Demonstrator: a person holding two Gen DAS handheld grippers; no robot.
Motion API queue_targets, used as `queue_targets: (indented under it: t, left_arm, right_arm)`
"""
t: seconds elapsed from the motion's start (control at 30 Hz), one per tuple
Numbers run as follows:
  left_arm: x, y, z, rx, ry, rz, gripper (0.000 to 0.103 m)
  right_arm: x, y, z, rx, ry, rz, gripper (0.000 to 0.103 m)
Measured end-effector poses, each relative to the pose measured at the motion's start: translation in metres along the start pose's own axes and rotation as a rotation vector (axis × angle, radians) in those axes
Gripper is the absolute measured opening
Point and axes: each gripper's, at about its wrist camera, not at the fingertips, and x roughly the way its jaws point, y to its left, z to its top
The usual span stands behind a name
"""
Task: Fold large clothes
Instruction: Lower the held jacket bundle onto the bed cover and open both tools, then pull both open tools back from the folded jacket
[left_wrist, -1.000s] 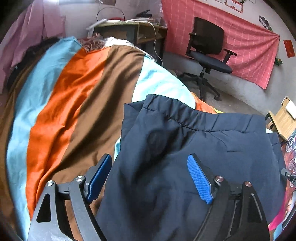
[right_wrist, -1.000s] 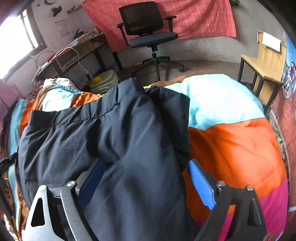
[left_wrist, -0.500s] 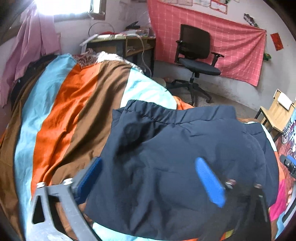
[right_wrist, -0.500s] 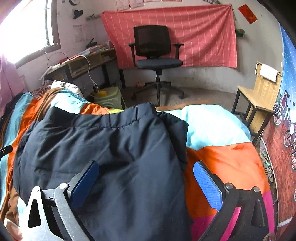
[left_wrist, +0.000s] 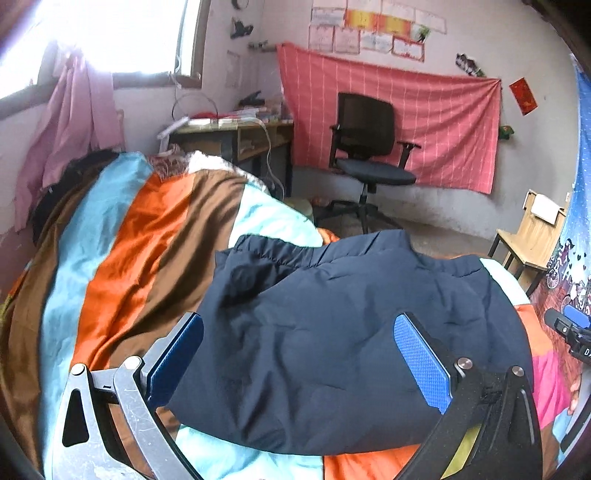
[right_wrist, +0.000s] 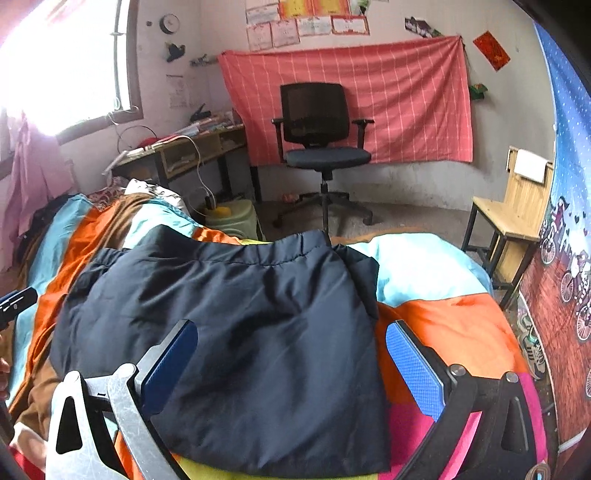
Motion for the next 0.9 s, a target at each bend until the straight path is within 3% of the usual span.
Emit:
queue_targets:
  t: [0.53, 0.9]
  left_arm:
    - [-0.071, -0.033, -0.034, 0.127, -0.161, -0.007, 0.102]
    - [-0.101, -0.037, -0.056, 0.118, -0.164, -0.017, 0.101]
  right_arm:
    - [-0.065, 0.024, -0.030, -0.009, -0.106, 0.034, 0.103]
    - [-0.112, 0.039, -0.058, -0.006, -0.188, 0.025, 0.103]
